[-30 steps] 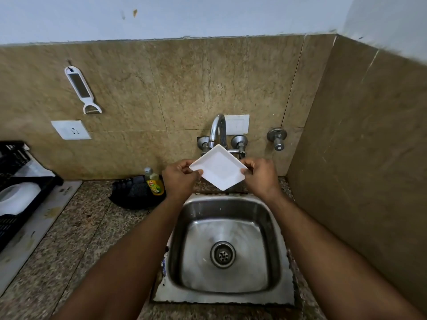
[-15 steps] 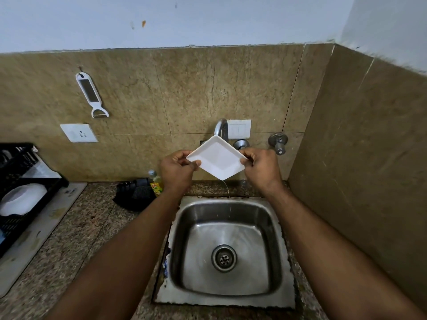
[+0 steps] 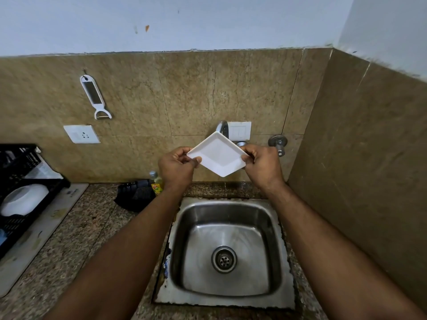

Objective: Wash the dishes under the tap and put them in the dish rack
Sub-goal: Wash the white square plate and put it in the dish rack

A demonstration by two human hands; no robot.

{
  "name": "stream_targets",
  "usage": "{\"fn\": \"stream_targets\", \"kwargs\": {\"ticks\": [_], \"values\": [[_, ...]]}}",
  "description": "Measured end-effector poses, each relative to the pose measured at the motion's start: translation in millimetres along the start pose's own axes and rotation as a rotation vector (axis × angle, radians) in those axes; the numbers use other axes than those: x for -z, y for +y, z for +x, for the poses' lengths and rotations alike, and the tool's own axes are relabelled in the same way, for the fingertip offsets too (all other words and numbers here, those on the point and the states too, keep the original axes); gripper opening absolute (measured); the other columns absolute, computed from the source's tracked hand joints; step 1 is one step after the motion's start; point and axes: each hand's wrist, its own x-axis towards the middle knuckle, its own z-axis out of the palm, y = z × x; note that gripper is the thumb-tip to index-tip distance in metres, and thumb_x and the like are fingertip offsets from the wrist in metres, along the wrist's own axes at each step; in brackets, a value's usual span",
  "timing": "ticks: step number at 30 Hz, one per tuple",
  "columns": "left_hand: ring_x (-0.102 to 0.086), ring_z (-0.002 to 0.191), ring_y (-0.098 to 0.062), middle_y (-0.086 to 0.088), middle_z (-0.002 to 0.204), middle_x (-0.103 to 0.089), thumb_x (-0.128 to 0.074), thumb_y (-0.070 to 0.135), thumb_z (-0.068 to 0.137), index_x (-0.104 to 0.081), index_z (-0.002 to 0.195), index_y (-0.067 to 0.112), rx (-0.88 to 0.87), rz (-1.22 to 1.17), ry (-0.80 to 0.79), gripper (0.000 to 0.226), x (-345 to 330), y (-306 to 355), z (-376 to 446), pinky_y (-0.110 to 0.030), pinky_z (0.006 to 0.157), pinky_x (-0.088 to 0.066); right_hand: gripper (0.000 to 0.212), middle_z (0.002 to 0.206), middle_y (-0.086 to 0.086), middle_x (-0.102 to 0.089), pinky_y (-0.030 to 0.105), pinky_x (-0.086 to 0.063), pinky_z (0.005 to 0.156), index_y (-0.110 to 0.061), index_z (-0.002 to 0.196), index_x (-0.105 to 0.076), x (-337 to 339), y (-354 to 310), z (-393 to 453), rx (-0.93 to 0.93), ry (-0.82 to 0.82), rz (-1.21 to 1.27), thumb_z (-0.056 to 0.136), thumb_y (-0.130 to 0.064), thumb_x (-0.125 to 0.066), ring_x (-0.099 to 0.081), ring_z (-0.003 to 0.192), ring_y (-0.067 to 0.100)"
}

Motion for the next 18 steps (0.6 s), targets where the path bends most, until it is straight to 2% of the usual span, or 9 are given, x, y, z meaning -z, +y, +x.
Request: {"fn": "stream_targets", "kwargs": {"ticks": [4, 8, 11, 13, 15, 18], "values": [[-0.075, 0.066, -0.017, -0.011, 0.076, -0.076, -0.085, 0.001, 0.078, -0.075, 0.109, 0.010, -0.006, -0.017, 0.004, 0.033, 0, 0, 1, -0.031, 0.066, -0.063, 0.033, 0.108, 0.000, -0.078, 0.037, -0.063, 0.080, -0.016, 0.116, -0.077, 0, 1, 1, 0.028, 0.011, 0.005, 0.086, -0.004, -0.075, -0.072, 0.098, 0.014], [-0.076, 0.068, -0.020, -0.009, 0.076, -0.077, -0.086, 0.002, 0.077, -0.075, 0.107, 0.010, -0.004, -0.006, 0.019, 0.033, 0, -3, 0, -0.032, 0.066, -0.063, 0.032, 0.105, 0.000, -0.078, 0.030, -0.061, 0.078, -0.016, 0.115, -0.078, -2, 1, 0, 0.038, 0.007, -0.011, 0.086, -0.003, -0.074, -0.071, 0.095, 0.014], [-0.077, 0.071, -0.023, -0.009, 0.077, -0.077, -0.087, 0.003, 0.076, -0.075, 0.100, 0.020, 0.041, 0.000, 0.023, 0.032, 1, -14, -2, -0.034, 0.066, -0.064, 0.031, 0.100, 0.000, -0.079, 0.027, -0.059, 0.075, -0.017, 0.112, -0.079, -10, 8, -5, 0.028, -0.009, -0.007, 0.086, -0.003, -0.071, -0.071, 0.090, 0.013], [-0.075, 0.069, -0.020, -0.006, 0.076, -0.077, -0.087, 0.004, 0.075, -0.073, 0.089, 0.029, 0.090, 0.039, 0.001, 0.032, 1, -27, -7, -0.041, 0.069, -0.065, 0.032, 0.100, 0.000, -0.079, 0.026, -0.057, 0.074, -0.018, 0.112, -0.078, -20, 16, -14, -0.017, -0.051, -0.018, 0.086, -0.003, -0.070, -0.071, 0.089, 0.014], [-0.072, 0.065, -0.017, -0.006, 0.074, -0.077, -0.086, 0.005, 0.074, -0.076, 0.087, 0.026, 0.146, 0.064, -0.043, 0.027, 1, -45, -16, -0.049, 0.072, -0.065, 0.031, 0.098, 0.001, -0.079, 0.022, -0.051, 0.071, -0.018, 0.110, -0.079, -31, 25, -26, -0.042, -0.090, -0.043, 0.085, -0.002, -0.069, -0.072, 0.088, 0.016], [-0.076, 0.067, -0.019, -0.001, 0.072, -0.077, -0.086, 0.012, 0.073, -0.079, 0.096, 0.017, 0.167, 0.119, -0.082, 0.025, 5, -71, -28, -0.047, 0.071, -0.065, 0.029, 0.097, 0.001, -0.078, 0.021, -0.046, 0.071, -0.016, 0.108, -0.079, -44, 37, -43, -0.058, -0.122, -0.048, 0.085, -0.002, -0.069, -0.071, 0.084, 0.017]]}}
